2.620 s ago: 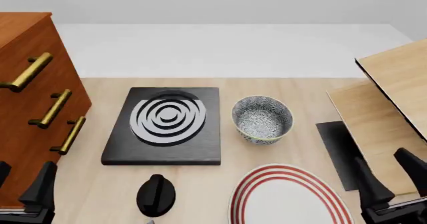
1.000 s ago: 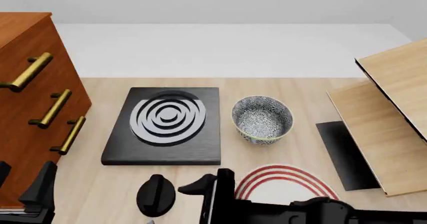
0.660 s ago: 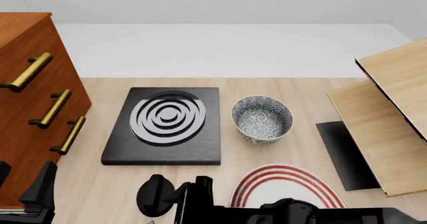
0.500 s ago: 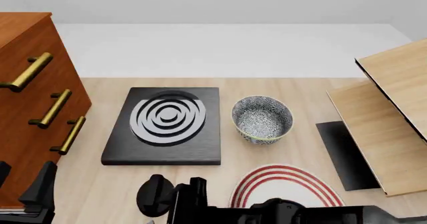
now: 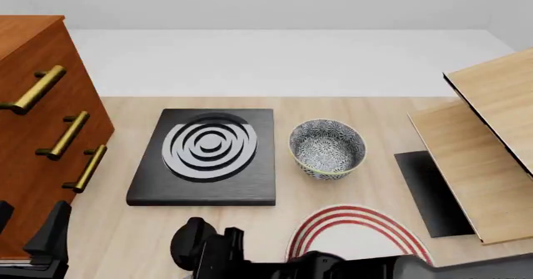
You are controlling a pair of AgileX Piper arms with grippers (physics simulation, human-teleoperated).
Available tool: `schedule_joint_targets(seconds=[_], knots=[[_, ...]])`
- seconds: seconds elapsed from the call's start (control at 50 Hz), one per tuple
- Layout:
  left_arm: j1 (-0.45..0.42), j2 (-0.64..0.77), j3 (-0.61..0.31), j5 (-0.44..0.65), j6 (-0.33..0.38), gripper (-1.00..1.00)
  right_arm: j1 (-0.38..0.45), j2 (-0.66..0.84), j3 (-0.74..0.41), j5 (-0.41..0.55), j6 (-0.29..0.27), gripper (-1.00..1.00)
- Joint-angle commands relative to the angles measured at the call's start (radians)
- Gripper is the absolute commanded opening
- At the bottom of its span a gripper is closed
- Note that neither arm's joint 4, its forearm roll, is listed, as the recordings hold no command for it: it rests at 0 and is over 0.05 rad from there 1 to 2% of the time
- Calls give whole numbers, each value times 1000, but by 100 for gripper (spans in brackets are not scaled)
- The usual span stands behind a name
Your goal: Pick up the cream cheese and put it in the bowl.
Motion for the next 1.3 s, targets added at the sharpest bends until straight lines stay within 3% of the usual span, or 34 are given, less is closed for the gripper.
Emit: schedule_joint_targets(seconds=[0.02, 0.52, 1.18, 1.2, 1.3], knots=[[0, 0, 0, 0, 0, 100, 0, 42, -14, -21, 17, 100], [0, 0, 0, 0, 0, 100, 9, 202, -50, -115, 63, 100], [0, 0, 0, 0, 0, 100, 7, 291, -61, -147, 96, 100], [0, 0, 0, 0, 0, 100, 4, 290, -61, -147, 95, -100], [0, 0, 0, 0, 0, 100, 3, 280, -57, -143, 90, -100]])
